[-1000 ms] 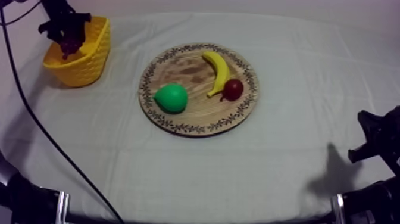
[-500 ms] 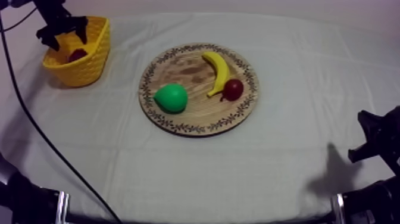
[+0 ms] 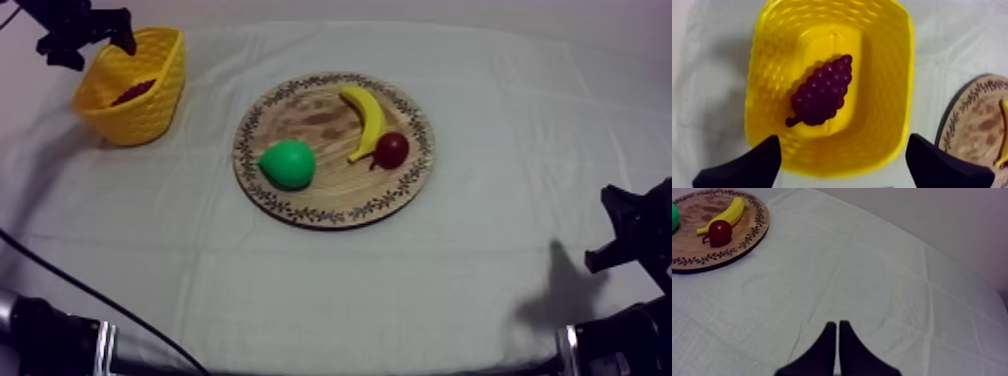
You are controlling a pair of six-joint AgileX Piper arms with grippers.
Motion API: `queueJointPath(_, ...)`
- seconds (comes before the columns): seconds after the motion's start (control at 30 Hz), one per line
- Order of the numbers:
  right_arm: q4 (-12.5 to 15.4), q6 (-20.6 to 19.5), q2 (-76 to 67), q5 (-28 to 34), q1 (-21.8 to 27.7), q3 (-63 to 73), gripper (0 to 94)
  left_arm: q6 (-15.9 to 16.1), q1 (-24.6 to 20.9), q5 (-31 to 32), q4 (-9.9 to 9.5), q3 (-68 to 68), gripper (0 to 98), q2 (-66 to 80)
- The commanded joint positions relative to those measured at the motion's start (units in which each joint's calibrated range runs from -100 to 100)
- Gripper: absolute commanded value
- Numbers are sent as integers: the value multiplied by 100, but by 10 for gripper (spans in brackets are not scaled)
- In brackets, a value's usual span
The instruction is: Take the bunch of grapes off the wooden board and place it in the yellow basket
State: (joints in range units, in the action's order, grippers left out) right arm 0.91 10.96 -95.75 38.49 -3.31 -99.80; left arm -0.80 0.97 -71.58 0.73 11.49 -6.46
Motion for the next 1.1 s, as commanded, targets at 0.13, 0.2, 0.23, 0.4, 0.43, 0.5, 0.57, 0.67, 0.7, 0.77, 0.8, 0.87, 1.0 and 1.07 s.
queueJointPath(0.13,0,0,-1,-3,2,2,3,353,44,922,2,2212,944,2001)
queueJointPath(0.2,0,0,-1,-3,2,2,3,439,65,1206,17,2765,934,2519)
queueJointPath(0.23,0,0,-1,-3,2,2,3,477,78,1337,23,3031,928,2773)
queueJointPath(0.4,0,0,-1,-3,2,2,3,578,165,1964,13,4244,919,4024)
queueJointPath(0.43,0,0,-1,-3,2,2,3,579,181,2069,11,4461,919,4271)
queueJointPath(0.5,0,0,-1,-3,2,2,3,550,203,2247,9,4863,889,4760)
queueJointPath(0.57,0,0,-1,-3,2,2,3,505,208,2345,7,5210,809,5242)
queueJointPath(0.67,0,0,-1,-3,2,2,3,436,187,2456,-11,5684,669,5975)
queueJointPath(0.7,0,0,-1,-3,2,2,3,417,179,2496,-14,5834,623,6216)
queueJointPath(0.77,0,0,-1,-3,2,2,3,369,169,2551,-29,6108,535,6690)
queueJointPath(0.8,0,0,-1,-3,2,2,3,341,166,2568,-35,6235,490,6918)
queueJointPath(0.87,0,0,-1,-3,2,2,3,274,163,2587,-46,6488,409,7363)
queueJointPath(1.0,0,0,-1,-3,2,2,3,139,165,2610,-54,6953,261,8219)
queueJointPath(1.07,0,-1,-1,-3,2,2,3,113,177,2627,-52,7108,191,8589)
